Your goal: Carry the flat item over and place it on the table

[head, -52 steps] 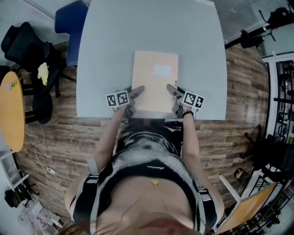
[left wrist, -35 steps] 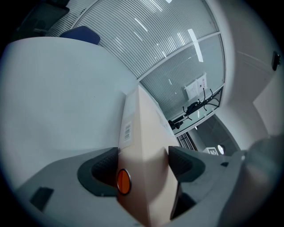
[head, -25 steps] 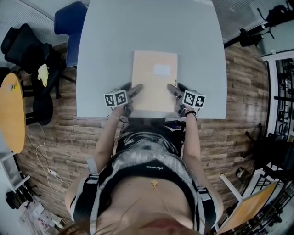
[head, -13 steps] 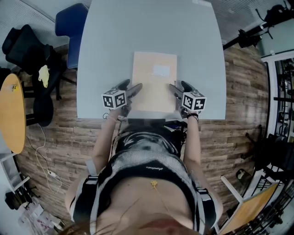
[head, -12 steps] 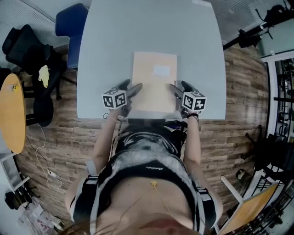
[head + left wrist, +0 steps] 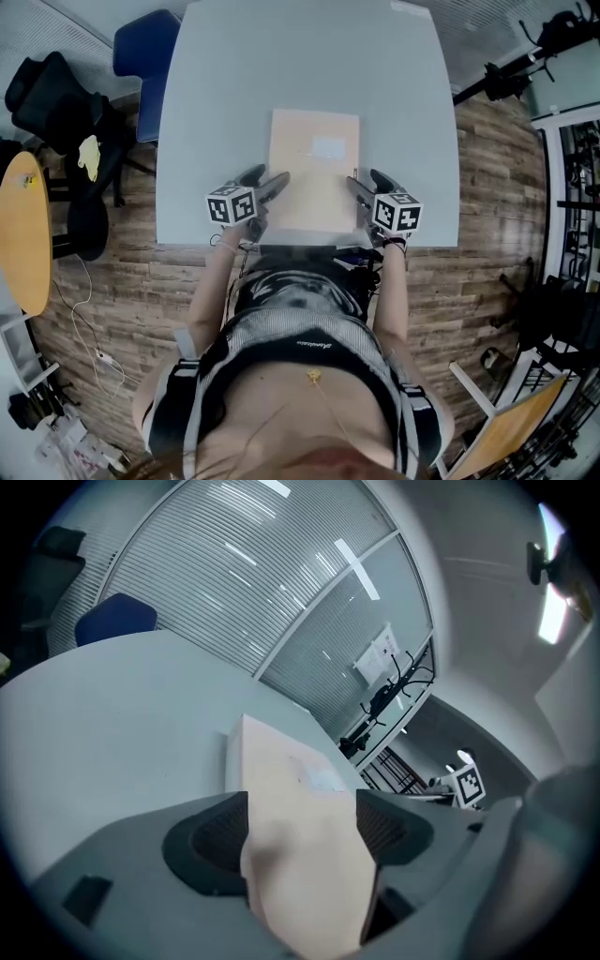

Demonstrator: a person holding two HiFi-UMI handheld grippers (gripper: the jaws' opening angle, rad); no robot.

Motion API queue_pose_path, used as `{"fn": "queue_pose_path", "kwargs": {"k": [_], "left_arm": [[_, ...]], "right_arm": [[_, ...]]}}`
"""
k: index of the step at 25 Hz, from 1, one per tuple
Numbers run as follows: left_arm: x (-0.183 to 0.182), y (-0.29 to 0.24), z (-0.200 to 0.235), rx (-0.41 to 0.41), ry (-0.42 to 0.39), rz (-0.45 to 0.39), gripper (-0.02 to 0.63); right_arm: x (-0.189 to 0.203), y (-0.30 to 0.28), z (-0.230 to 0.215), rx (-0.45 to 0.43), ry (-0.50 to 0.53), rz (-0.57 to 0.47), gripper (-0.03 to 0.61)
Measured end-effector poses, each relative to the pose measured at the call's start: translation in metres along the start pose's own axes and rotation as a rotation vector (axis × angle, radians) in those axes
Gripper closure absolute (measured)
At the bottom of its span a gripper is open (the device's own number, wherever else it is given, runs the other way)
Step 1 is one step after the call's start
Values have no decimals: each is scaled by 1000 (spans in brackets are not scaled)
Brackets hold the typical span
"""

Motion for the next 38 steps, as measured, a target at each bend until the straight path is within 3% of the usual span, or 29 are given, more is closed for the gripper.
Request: {"fn": "queue_pose_path", "kwargs": {"k": [10, 15, 18, 26, 34, 38], "left_arm": [[-7, -5, -43, 66, -133, 17, 275], [-15, -3, -72, 130, -187, -26, 518], [-22, 0, -91, 184, -205, -59, 571], [-36, 13, -137, 256, -325, -107, 595], [-58, 30, -184, 309, -466, -180, 600], [-75, 45, -207, 340, -495, -251, 600]], "right_arm": [[-30, 15, 15, 4, 131, -59, 351], [-44, 24, 25, -11, 159, -103, 400], [-53, 30, 37, -33, 178, -144, 443], [-81, 50, 80, -37, 374, -231, 578], [-115, 71, 118, -60, 466, -311, 578], [-132, 85, 133, -70, 488, -373, 578]]}}
Point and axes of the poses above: the fingertips, and each gripper's own axes: y backward along the fingers, z to its left, x out of its underside, the point moved 3 cm from there along y, backward along the fingers, and after that the axes turned 7 degrees about y, right-handed, at the moved point
